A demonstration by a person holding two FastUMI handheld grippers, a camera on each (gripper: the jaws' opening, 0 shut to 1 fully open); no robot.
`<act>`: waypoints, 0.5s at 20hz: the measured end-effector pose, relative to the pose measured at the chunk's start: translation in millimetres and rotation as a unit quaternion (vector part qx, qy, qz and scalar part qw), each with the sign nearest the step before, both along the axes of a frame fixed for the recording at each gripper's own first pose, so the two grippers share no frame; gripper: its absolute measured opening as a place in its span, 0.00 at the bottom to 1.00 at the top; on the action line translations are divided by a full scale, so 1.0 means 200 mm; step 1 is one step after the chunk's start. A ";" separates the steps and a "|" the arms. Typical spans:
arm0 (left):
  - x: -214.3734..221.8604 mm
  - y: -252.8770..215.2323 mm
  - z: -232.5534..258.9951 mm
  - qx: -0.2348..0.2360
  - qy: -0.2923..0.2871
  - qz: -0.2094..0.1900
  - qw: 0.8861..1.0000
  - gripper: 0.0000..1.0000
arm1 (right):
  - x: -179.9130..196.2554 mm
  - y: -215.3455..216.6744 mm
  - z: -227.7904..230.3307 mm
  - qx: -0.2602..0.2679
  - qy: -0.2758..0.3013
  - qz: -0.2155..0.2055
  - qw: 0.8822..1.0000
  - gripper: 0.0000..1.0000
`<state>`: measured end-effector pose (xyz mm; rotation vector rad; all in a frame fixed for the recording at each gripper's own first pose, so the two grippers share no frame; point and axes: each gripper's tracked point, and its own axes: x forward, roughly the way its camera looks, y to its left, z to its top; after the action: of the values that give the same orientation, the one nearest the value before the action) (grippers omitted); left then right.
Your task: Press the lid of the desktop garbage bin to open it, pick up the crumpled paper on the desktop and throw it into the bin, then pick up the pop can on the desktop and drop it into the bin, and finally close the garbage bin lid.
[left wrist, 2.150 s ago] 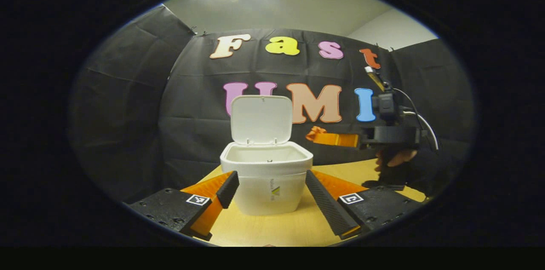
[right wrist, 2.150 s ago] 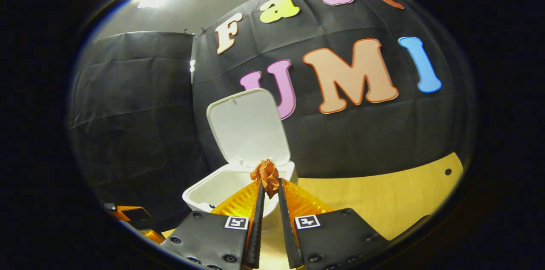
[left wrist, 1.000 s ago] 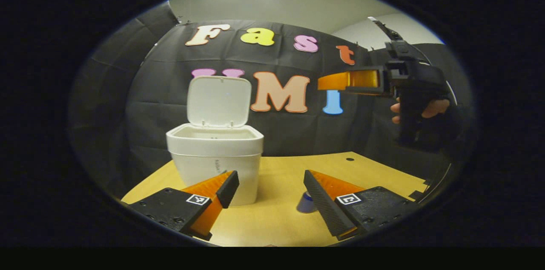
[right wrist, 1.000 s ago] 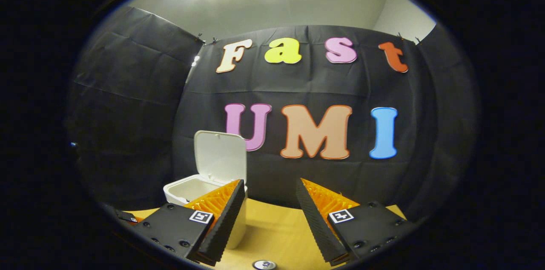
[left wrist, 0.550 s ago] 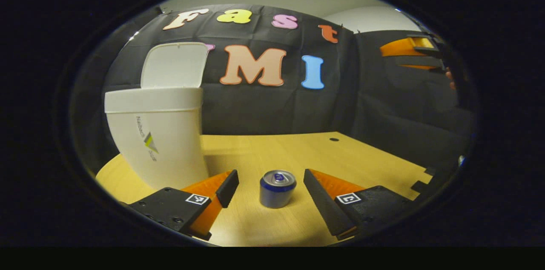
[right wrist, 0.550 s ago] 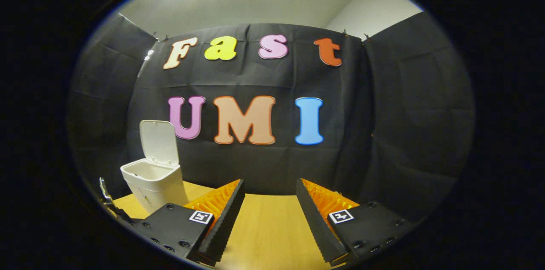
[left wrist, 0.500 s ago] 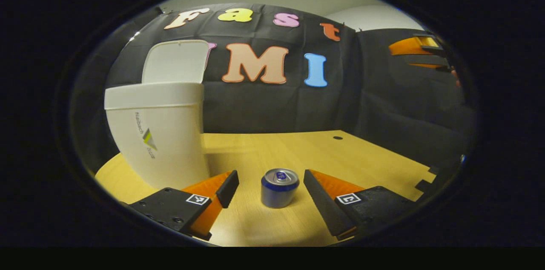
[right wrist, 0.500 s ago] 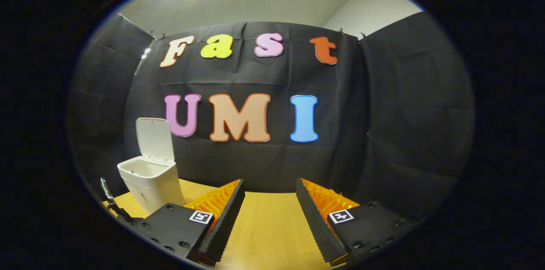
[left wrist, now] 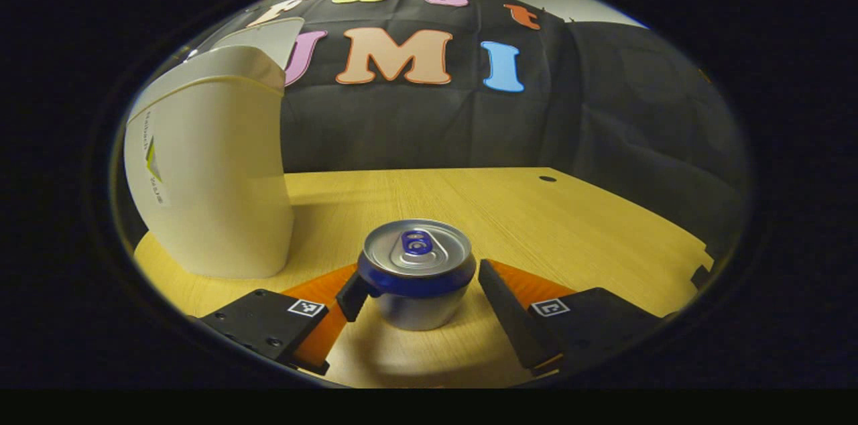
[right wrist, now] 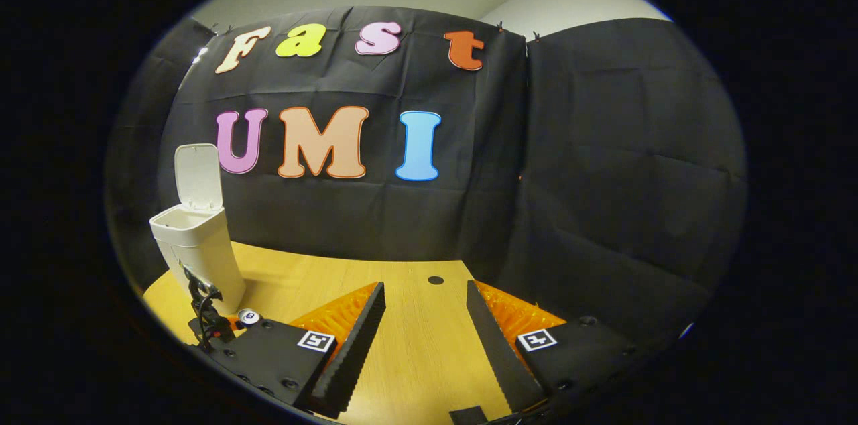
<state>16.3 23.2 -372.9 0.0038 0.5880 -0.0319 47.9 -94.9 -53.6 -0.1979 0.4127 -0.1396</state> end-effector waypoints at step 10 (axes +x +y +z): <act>0.23 -0.07 0.84 0.015 -0.113 -0.034 0.993 0.73 | -0.02 0.17 0.04 0.053 -0.029 0.048 0.997 0.83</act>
<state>61.6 9.4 -204.8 0.0566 0.3614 -0.0882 44.7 -60.2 -45.6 -0.1083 0.3518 -0.0289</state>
